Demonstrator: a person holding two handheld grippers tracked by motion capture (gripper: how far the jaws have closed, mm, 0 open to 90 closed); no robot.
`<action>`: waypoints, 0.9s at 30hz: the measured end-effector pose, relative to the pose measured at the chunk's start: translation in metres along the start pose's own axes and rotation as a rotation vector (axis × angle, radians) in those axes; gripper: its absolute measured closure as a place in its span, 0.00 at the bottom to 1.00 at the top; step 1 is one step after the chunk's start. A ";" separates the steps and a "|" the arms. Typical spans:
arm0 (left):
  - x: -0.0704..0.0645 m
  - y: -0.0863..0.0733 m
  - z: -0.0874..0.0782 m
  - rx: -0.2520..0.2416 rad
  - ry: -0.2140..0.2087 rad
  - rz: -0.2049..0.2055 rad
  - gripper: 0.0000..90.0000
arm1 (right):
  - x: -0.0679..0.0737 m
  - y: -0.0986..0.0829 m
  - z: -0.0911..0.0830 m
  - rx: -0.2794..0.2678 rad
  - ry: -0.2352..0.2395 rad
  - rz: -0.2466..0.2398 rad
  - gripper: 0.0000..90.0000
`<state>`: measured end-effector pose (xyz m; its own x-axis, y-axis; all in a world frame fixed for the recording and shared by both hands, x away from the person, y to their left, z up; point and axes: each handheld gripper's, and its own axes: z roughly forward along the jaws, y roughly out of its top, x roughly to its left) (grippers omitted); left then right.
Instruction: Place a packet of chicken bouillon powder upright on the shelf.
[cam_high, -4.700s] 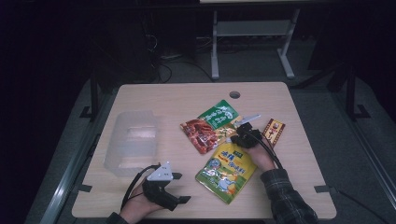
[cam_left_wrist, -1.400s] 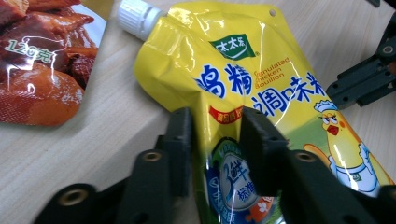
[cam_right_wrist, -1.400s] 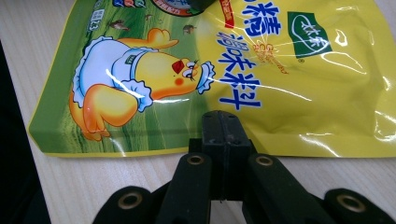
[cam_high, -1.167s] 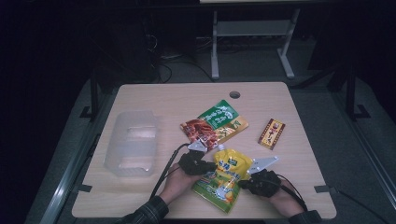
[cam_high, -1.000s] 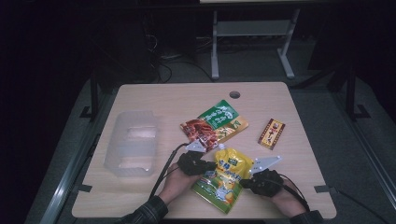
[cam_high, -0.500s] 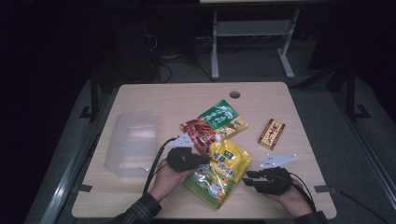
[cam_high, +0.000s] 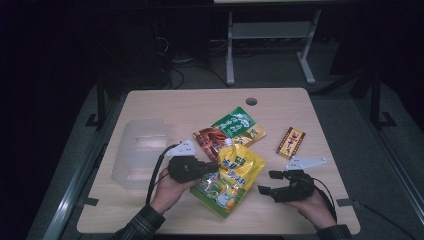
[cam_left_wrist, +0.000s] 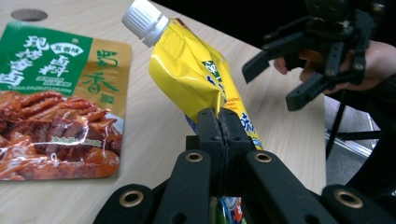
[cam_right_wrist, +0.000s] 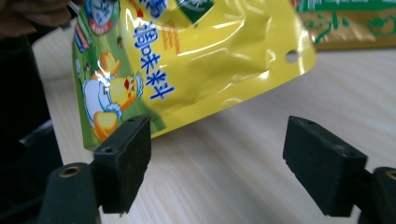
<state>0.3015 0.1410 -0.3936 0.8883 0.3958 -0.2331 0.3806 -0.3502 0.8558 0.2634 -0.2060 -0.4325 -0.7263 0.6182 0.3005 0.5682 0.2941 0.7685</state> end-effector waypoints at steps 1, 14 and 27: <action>0.000 0.000 -0.003 -0.004 -0.004 0.004 1.00 | -0.001 0.002 -0.001 -0.012 0.010 -0.001 0.24; -0.005 0.000 -0.025 -0.059 -0.028 0.023 1.00 | -0.008 0.039 0.023 -0.111 0.136 -0.036 0.19; -0.006 -0.002 -0.031 -0.101 -0.015 0.017 0.99 | -0.001 0.050 0.040 -0.130 0.253 -0.057 0.61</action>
<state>0.2877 0.1657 -0.3794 0.8985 0.3774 -0.2242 0.3380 -0.2689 0.9019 0.3084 -0.1627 -0.4175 -0.8384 0.3971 0.3734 0.4812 0.2175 0.8492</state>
